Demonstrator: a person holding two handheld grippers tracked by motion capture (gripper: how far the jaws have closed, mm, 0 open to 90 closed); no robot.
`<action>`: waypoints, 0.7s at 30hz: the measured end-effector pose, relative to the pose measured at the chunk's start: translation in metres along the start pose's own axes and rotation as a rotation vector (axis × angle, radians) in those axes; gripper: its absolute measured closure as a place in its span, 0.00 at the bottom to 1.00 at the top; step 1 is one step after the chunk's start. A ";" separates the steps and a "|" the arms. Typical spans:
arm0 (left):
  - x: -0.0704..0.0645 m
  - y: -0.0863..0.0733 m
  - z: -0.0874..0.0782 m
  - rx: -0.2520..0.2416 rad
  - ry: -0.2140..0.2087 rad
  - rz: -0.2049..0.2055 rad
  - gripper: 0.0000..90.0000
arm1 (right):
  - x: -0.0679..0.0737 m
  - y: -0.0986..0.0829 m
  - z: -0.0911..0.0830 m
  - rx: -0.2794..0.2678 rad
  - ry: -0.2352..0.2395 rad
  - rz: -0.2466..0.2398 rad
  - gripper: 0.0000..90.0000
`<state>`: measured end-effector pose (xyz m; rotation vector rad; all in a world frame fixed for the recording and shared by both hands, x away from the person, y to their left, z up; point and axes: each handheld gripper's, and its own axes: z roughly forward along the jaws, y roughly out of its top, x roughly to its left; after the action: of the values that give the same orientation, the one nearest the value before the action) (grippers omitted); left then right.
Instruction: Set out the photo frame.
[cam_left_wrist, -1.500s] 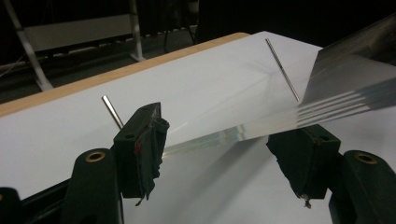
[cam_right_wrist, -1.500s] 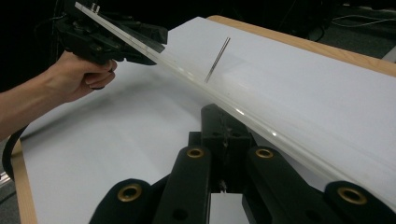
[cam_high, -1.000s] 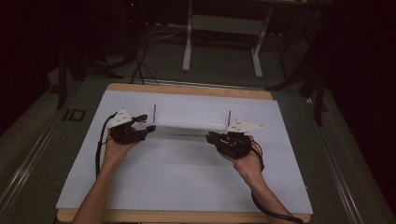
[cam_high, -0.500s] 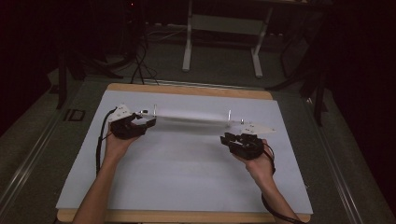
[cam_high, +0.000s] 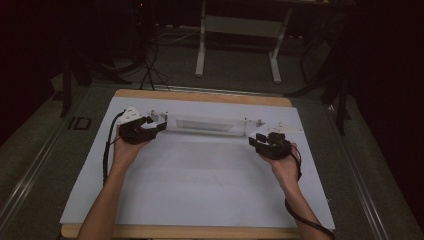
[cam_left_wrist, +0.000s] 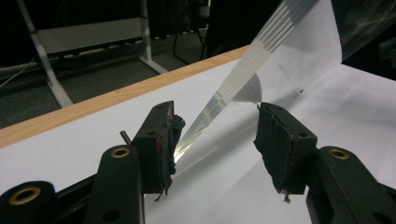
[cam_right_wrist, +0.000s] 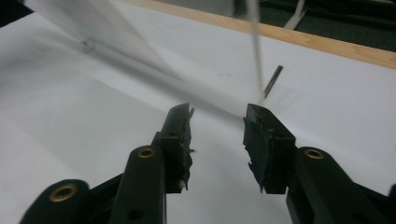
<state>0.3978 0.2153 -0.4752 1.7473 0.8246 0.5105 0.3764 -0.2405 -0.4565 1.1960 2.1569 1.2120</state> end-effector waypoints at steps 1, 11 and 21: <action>0.000 0.000 0.000 0.000 0.000 0.000 0.54 | 0.000 0.000 0.000 0.000 0.000 0.000 0.67; 0.003 0.003 0.003 -0.009 0.003 -0.017 0.54 | -0.011 0.010 0.015 -0.034 -0.015 -0.038 0.58; 0.008 0.007 0.009 -0.023 0.017 -0.040 0.55 | -0.017 0.020 0.026 -0.085 0.017 -0.153 0.46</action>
<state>0.4109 0.2143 -0.4721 1.7037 0.8614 0.5071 0.4133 -0.2362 -0.4552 0.9705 2.1425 1.2391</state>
